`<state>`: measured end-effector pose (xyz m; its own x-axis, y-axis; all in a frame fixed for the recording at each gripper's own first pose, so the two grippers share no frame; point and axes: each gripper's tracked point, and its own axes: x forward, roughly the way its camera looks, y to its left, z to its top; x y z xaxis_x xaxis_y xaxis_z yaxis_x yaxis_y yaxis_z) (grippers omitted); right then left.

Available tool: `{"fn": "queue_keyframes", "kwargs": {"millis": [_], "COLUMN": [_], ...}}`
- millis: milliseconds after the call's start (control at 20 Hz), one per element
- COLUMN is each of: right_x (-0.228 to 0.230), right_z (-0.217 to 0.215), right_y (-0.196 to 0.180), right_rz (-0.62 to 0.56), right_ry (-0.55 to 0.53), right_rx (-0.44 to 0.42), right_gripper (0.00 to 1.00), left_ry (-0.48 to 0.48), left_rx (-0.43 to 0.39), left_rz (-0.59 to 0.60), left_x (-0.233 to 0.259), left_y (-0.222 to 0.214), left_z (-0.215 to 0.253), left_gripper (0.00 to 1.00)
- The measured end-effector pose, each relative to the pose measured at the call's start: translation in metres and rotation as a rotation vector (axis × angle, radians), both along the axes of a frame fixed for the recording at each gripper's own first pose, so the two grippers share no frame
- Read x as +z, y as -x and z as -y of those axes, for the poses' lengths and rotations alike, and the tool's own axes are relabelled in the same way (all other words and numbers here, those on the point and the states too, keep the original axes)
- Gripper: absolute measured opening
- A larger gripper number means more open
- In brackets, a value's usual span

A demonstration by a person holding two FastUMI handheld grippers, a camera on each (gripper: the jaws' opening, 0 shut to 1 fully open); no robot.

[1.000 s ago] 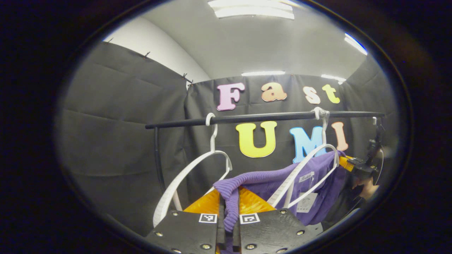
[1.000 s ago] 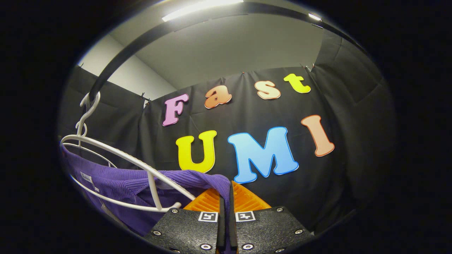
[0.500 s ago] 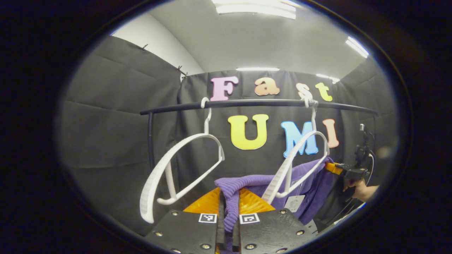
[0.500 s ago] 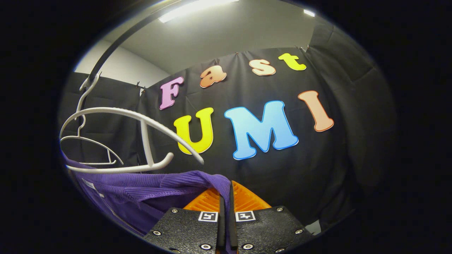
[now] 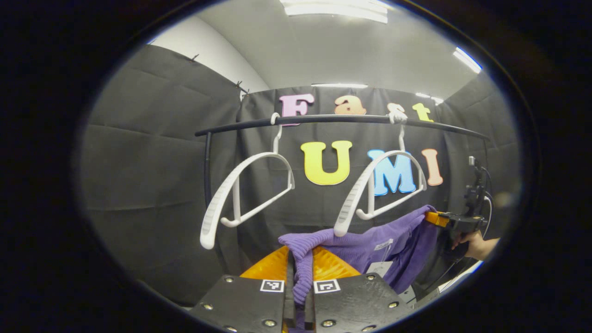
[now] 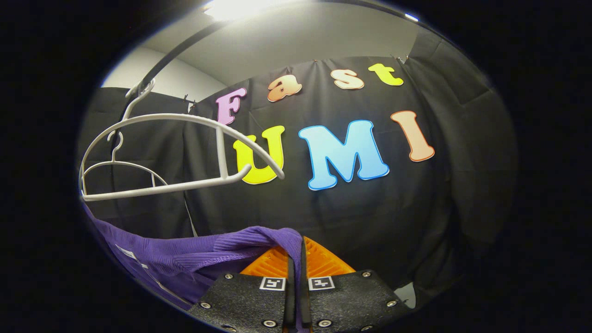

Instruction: Grasp the clothes on the hanger with both hands and then place them into the laundry hamper below.

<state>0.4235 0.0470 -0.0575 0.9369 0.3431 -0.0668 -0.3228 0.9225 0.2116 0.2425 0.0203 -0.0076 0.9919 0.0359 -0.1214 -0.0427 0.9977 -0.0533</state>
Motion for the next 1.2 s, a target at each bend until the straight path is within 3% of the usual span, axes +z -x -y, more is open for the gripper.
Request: {"fn": "queue_keyframes", "kwargs": {"millis": [350, 400, 500, 550, 950, 1000, 1050, 1200], "right_x": [0.025, 0.032, 0.045, 0.052, 0.089, 0.091, 0.093, 0.096], "right_z": [-0.010, -0.012, -0.015, -0.017, -0.029, -0.030, -0.031, -0.037], "right_y": [0.086, 0.099, 0.125, 0.136, 0.210, 0.218, 0.227, 0.250], "right_rz": [0.027, 0.036, 0.058, 0.068, 0.109, 0.109, 0.111, 0.121], "right_ry": [0.031, 0.035, 0.039, 0.038, 0.035, 0.035, 0.036, 0.047], "right_rx": [0.031, 0.037, 0.045, 0.048, 0.061, 0.059, 0.059, 0.055], "right_gripper": [0.04, 0.04, 0.04, 0.04, 0.04, 0.04, 0.04, 0.04], "left_ry": [0.041, 0.051, 0.065, 0.067, 0.088, 0.092, 0.096, 0.118], "left_rx": [-0.069, -0.081, -0.110, -0.125, -0.248, -0.260, -0.274, -0.316], "left_rz": [0.028, 0.037, 0.060, 0.071, 0.136, 0.138, 0.141, 0.147], "left_x": [0.009, 0.013, 0.024, 0.028, 0.056, 0.057, 0.058, 0.057], "left_y": [0.041, 0.048, 0.061, 0.065, 0.099, 0.105, 0.111, 0.122], "left_z": [0.009, 0.011, 0.017, 0.021, 0.042, 0.045, 0.050, 0.060], "left_gripper": [0.08, 0.13, 0.13, 0.08, 0.08, 0.04, 0.08, 0.08]}}
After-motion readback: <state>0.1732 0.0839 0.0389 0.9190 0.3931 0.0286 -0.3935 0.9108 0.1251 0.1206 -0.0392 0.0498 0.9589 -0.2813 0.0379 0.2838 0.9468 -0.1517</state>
